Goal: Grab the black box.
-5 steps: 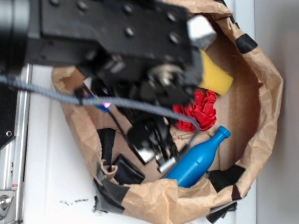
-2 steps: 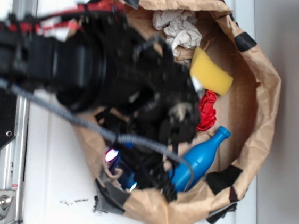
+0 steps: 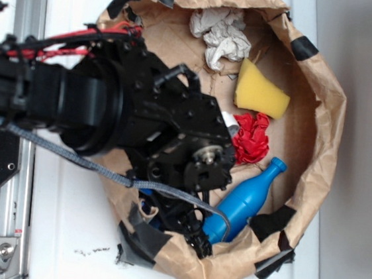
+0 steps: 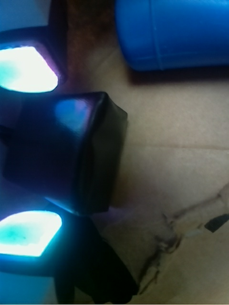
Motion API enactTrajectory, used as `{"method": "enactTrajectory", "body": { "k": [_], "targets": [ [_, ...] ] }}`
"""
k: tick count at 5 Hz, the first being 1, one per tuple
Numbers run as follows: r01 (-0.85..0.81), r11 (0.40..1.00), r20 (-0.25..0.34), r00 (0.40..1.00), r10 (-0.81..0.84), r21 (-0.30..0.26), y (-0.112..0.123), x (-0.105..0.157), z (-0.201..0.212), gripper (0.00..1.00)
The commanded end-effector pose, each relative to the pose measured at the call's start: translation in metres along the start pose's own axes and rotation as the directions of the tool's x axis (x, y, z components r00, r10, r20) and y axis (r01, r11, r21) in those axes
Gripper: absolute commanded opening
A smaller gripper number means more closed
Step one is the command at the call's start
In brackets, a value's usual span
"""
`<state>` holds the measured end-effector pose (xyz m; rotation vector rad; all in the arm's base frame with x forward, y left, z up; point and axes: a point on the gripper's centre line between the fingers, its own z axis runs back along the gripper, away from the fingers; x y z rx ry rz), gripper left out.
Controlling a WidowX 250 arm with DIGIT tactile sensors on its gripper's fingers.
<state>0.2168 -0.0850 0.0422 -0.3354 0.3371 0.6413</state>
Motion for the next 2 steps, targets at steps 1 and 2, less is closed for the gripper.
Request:
{"method": "enactTrajectory", "body": {
  "k": [1, 2],
  "targets": [
    [0.138, 0.99, 0.087, 0.986, -0.14, 0.031, -0.003, -0.009, -0.031, 1.0],
    [0.223, 0.974, 0.136, 0.965, -0.227, 0.038, -0.002, -0.009, -0.043, 1.0]
  ]
}}
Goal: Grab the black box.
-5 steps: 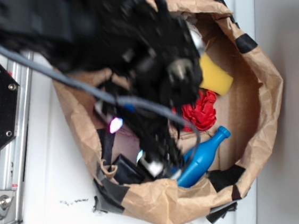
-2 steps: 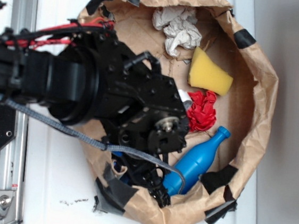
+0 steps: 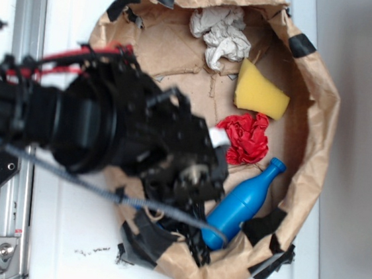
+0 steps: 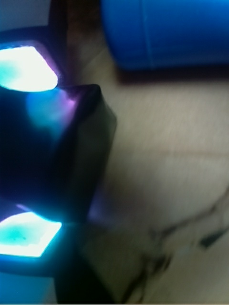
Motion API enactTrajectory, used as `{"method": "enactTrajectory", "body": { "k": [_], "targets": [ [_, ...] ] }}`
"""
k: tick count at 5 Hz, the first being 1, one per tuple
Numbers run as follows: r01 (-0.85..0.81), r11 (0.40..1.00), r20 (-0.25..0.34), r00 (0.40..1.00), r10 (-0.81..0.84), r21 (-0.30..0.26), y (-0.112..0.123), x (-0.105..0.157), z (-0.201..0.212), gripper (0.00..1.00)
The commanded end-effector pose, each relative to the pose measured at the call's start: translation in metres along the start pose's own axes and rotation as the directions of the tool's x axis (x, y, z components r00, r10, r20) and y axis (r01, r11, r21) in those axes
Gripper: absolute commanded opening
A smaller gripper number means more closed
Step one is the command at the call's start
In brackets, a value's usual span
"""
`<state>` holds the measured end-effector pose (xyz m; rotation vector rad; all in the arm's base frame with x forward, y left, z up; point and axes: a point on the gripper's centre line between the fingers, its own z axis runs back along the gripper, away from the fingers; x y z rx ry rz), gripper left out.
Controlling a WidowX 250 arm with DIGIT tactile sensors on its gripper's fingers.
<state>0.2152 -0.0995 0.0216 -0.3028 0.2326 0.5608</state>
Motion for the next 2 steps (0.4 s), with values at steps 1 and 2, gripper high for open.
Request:
{"method": "enactTrajectory", "body": {
  "k": [1, 2],
  "targets": [
    [0.094, 0.994, 0.06, 0.994, -0.097, 0.054, 0.01, -0.009, -0.004, 0.0],
    [0.129, 0.99, 0.172, 0.976, -0.136, 0.051, 0.023, -0.002, 0.039, 0.0]
  ]
}}
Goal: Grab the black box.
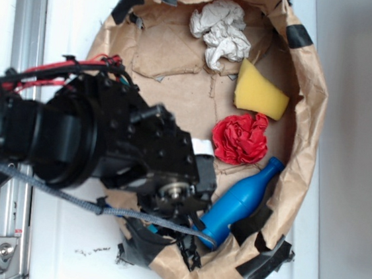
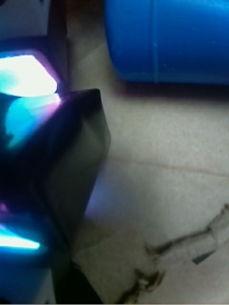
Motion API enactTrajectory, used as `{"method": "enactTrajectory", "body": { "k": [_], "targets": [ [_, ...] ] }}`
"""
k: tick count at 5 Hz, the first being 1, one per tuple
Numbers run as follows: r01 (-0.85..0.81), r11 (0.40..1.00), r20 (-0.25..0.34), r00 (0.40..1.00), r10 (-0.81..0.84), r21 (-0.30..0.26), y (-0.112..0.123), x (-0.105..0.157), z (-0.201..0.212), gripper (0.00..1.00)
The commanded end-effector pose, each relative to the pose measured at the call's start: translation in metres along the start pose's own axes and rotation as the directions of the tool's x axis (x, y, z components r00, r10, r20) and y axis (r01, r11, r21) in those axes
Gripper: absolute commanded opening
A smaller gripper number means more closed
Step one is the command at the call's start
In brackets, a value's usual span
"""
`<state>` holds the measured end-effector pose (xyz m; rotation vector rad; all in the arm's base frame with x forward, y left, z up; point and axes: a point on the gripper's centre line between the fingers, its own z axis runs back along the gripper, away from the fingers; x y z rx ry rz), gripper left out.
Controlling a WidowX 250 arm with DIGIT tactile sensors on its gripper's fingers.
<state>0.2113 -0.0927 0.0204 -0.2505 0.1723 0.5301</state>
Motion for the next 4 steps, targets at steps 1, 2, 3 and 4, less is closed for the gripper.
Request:
{"method": "enactTrajectory", "body": {
  "k": [1, 2, 3, 4],
  "targets": [
    [0.211, 0.976, 0.361, 0.908, -0.212, 0.043, 0.042, 0.017, 0.095, 0.0],
    [0.314, 0.937, 0.46, 0.816, -0.35, 0.157, 0.055, 0.032, 0.146, 0.0],
    [0.371, 0.872, 0.384, 0.791, -0.476, 0.319, 0.046, 0.043, 0.167, 0.0],
    [0.457, 0.778, 0.227, 0.78, -0.584, 0.431, 0.027, 0.047, 0.171, 0.0]
  ]
}}
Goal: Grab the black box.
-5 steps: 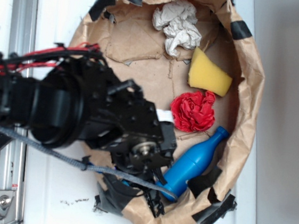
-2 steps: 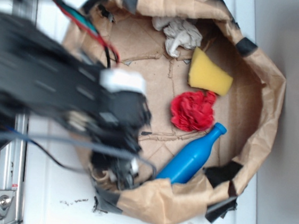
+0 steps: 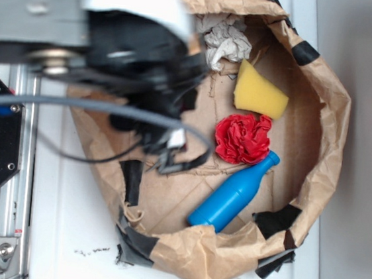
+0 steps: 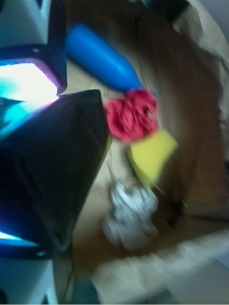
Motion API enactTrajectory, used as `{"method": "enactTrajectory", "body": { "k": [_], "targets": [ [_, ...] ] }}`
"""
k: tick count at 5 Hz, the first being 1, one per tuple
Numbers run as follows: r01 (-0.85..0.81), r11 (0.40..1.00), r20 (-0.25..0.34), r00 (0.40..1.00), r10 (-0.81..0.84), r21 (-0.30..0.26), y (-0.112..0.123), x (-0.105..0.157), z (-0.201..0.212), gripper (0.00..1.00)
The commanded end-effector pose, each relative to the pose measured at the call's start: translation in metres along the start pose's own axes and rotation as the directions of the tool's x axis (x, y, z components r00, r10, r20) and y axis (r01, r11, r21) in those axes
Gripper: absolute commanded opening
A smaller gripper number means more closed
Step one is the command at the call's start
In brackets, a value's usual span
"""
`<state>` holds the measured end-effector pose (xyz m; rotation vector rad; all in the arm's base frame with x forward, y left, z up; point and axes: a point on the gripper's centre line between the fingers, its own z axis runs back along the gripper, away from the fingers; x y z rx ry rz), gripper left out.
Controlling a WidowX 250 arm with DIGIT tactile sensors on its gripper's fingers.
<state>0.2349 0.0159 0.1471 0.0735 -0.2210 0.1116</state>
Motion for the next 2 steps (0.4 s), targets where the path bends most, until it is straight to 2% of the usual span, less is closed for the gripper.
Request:
{"method": "enactTrajectory", "body": {
  "k": [1, 2],
  "targets": [
    [0.206, 0.968, -0.186, 0.966, -0.178, 0.143, -0.0319, 0.028, 0.0118, 0.0],
    [0.229, 0.966, -0.216, 0.956, -0.2, 0.119, -0.0256, 0.0197, 0.0082, 0.0]
  ]
}}
